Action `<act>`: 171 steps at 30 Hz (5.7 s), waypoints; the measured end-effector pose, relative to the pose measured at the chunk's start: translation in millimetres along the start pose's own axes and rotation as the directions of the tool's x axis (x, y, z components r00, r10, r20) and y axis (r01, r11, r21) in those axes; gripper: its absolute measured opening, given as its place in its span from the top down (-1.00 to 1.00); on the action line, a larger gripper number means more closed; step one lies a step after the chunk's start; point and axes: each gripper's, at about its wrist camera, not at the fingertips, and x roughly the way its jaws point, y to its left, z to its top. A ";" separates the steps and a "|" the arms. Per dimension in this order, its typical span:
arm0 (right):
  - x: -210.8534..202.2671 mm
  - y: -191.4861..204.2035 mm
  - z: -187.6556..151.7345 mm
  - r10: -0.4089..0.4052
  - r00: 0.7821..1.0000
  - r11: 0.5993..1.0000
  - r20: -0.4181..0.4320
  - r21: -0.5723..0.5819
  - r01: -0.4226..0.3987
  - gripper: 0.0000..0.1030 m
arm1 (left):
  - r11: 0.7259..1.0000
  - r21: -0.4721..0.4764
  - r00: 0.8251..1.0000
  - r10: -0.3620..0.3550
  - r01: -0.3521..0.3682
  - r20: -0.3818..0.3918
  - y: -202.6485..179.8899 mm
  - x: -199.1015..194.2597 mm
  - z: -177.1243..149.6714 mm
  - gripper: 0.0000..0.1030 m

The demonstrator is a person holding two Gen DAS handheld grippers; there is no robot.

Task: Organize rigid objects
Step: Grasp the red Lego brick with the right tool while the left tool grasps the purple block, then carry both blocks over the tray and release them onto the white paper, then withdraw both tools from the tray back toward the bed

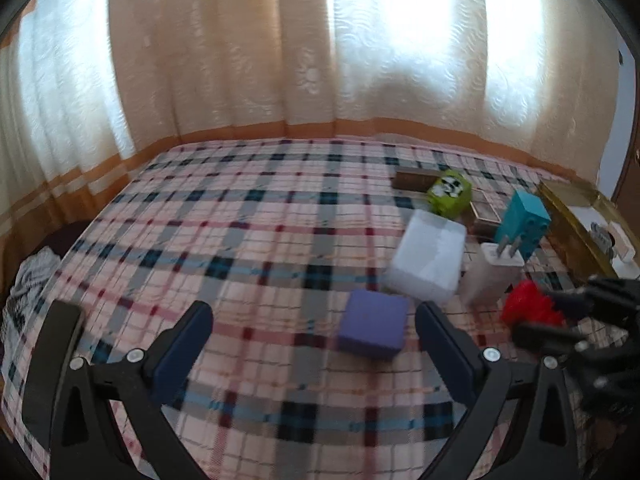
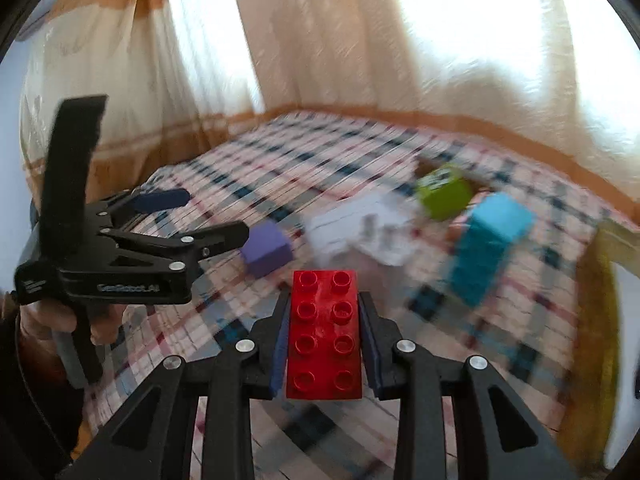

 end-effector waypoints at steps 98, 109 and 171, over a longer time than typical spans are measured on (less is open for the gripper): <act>-176.6 -235.3 -64.4 -0.684 0.715 0.695 0.143 0.424 0.581 0.33 | 0.977 0.145 0.978 -0.176 0.159 0.114 -315.6 -3.2 44.0 0.25; -163.6 -234.1 -66.2 -0.673 0.733 0.703 0.100 0.395 0.592 0.33 | 0.974 0.169 0.982 -0.168 0.152 0.085 -321.3 4.2 38.7 0.25; -185.7 -194.1 -70.2 -0.739 0.614 0.635 0.276 0.589 0.499 -0.43 | 0.989 0.134 0.948 -0.094 0.055 0.304 -255.1 -35.7 27.7 -0.99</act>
